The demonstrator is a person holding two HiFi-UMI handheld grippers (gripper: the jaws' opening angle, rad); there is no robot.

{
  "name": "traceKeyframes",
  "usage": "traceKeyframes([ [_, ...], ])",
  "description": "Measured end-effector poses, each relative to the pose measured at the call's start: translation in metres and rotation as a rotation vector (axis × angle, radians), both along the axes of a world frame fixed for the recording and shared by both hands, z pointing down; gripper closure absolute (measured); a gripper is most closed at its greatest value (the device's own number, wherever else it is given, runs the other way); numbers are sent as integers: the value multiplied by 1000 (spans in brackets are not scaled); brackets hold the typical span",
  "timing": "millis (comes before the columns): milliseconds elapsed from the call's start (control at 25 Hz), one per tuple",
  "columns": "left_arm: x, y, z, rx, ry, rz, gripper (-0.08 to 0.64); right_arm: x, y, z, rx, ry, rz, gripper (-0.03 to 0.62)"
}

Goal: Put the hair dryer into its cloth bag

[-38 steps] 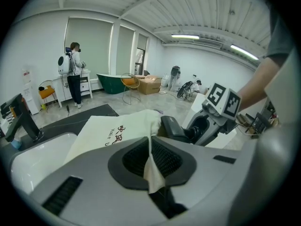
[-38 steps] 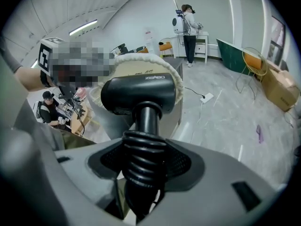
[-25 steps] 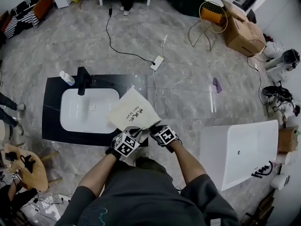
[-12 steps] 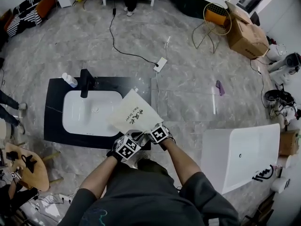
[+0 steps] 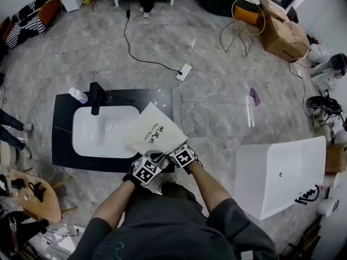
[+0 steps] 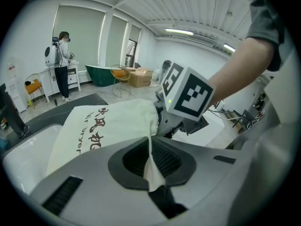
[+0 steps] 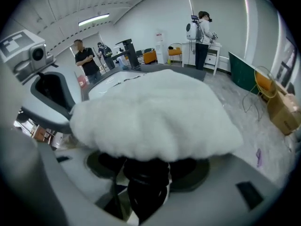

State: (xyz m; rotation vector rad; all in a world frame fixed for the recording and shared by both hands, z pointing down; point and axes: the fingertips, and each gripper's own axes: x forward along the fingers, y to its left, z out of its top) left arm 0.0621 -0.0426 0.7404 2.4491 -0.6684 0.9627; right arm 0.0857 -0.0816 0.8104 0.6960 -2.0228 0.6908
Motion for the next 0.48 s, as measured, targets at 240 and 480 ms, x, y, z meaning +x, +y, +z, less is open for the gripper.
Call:
traceKeyframes([
  [240, -2, -1, 5, -11, -4, 1, 540, 11, 12, -7, 17, -53, 25, 318],
  [480, -4, -3, 5, -15, -4, 7, 540, 30, 28, -16, 77, -40, -5, 316],
])
